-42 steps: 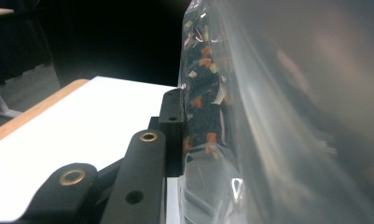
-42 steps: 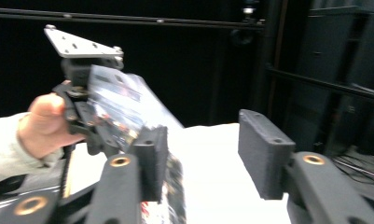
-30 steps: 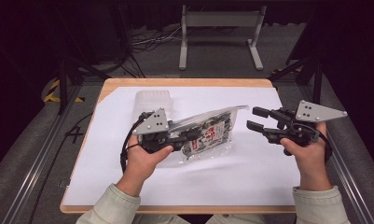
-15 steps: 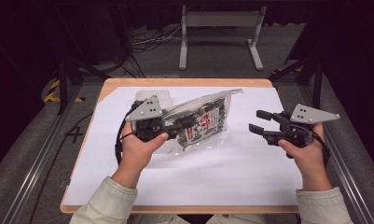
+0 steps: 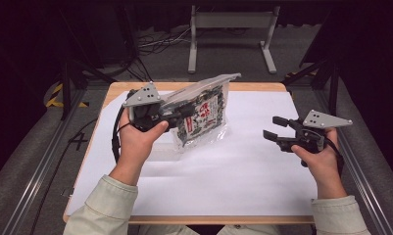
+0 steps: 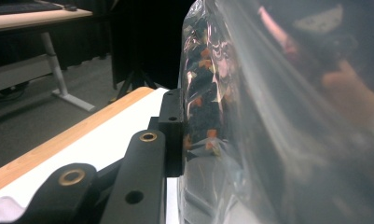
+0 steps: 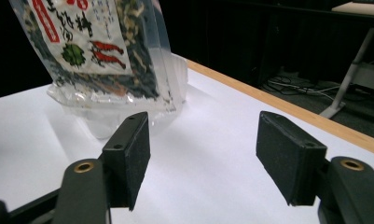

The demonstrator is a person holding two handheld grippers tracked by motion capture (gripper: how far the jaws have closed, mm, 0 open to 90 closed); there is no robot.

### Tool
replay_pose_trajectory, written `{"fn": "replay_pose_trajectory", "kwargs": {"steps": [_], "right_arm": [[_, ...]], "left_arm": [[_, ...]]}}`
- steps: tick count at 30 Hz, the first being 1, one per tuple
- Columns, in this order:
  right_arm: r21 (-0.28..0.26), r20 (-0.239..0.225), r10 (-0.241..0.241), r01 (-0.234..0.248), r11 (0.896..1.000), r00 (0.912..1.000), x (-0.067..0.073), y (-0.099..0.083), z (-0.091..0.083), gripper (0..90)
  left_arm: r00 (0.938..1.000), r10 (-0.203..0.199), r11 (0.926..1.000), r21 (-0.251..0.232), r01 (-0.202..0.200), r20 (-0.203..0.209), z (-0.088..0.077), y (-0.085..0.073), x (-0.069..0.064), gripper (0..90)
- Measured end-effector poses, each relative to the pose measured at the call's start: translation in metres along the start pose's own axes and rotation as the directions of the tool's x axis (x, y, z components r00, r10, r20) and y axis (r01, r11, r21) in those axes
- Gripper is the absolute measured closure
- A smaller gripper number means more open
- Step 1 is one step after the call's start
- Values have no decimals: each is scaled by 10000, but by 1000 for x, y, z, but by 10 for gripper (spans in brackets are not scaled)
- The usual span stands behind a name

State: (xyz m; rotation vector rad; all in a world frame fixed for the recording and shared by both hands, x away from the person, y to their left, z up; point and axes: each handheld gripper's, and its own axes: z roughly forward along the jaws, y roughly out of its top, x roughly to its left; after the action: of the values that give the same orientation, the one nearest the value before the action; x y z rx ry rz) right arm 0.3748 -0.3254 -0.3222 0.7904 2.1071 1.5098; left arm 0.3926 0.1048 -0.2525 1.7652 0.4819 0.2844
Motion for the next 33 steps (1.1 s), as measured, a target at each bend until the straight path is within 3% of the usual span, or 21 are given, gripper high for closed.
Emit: {"fn": "replay_pose_trajectory", "kwargs": {"steps": [5, 7, 14, 21, 25, 28, 30, 33], "right_arm": [[65, 49, 185, -185, 9998, 9998, -4, -4, 3, 339], [99, 8, 206, -206, 9997, 9998, -4, -4, 5, 337], [93, -56, 228, -227, 9997, 9997, -3, -4, 6, 337], [127, -100, 207, -206, 9997, 9997, -1, -4, 8, 334], [122, -131, 211, -210, 9997, 9997, -1, -5, 8, 334], [159, -113, 242, -240, 9996, 9996, -2, -5, 8, 331], [156, -133, 234, -232, 9996, 9996, -1, -5, 8, 329], [113, -162, 236, -234, 9997, 9996, -1, -4, 8, 328]], "left_arm": [[9998, -136, 9998, -119, 134, -173, -3, 5, 7, 726], [9983, -130, 9999, -63, 127, -571, -6, 8, 11, 727], [9941, -328, 9993, -193, 309, -1032, -16, 11, 21, 727], [9848, -402, 9991, -217, 370, -1689, -29, 13, 34, 726], [9813, -501, 9986, -231, 466, -1856, -33, 12, 39, 726], [9742, -460, 9989, -139, 440, -2211, -38, 12, 44, 726], [9653, -373, 9993, -79, 365, -2586, -42, 12, 46, 726], [9615, -449, 9990, -68, 447, -2711, -46, 11, 51, 726]]}}
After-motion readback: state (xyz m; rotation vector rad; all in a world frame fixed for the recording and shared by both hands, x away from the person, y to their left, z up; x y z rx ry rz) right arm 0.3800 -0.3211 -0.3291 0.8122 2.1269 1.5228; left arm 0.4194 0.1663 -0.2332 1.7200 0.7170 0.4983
